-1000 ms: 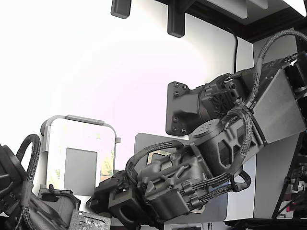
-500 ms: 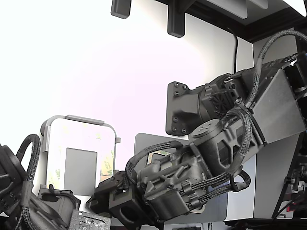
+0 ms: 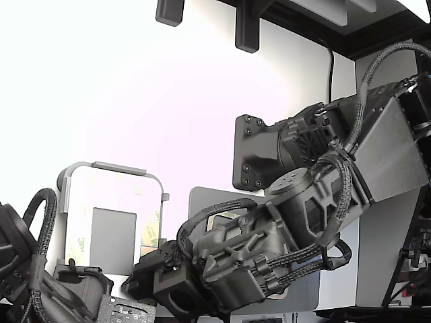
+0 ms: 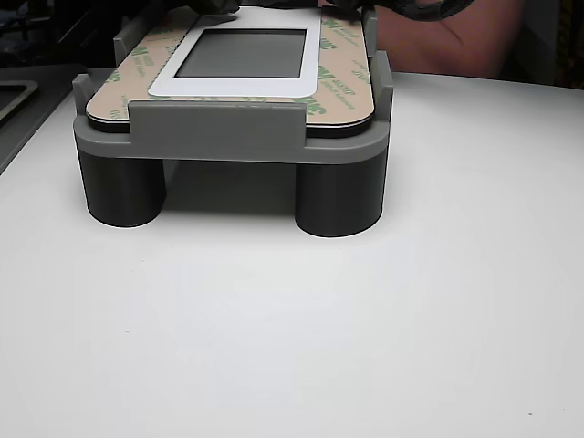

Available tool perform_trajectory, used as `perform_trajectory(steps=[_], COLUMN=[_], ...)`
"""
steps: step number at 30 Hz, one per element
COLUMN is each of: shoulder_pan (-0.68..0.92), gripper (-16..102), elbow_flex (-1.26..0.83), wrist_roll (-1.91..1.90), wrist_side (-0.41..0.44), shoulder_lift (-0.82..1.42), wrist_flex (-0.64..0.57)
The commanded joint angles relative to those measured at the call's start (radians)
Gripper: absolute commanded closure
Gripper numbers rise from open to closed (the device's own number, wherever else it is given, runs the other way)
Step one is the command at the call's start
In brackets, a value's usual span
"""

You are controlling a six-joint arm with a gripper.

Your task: Peel off protective film from adhesive tape.

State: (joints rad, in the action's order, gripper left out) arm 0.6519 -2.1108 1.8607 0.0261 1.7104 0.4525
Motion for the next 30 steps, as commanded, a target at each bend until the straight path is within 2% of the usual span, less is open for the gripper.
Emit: perform_trajectory(steps=[1,30], shoulder_pan=[-0.008,-0.008], gripper=[93,92], elbow_flex=[0.02,0.031], wrist_roll=[0.002,-0.005], wrist_side=[0.002,0.0], shoulder_lift=[0.02,0.014], wrist_flex=[-0.008,0.002])
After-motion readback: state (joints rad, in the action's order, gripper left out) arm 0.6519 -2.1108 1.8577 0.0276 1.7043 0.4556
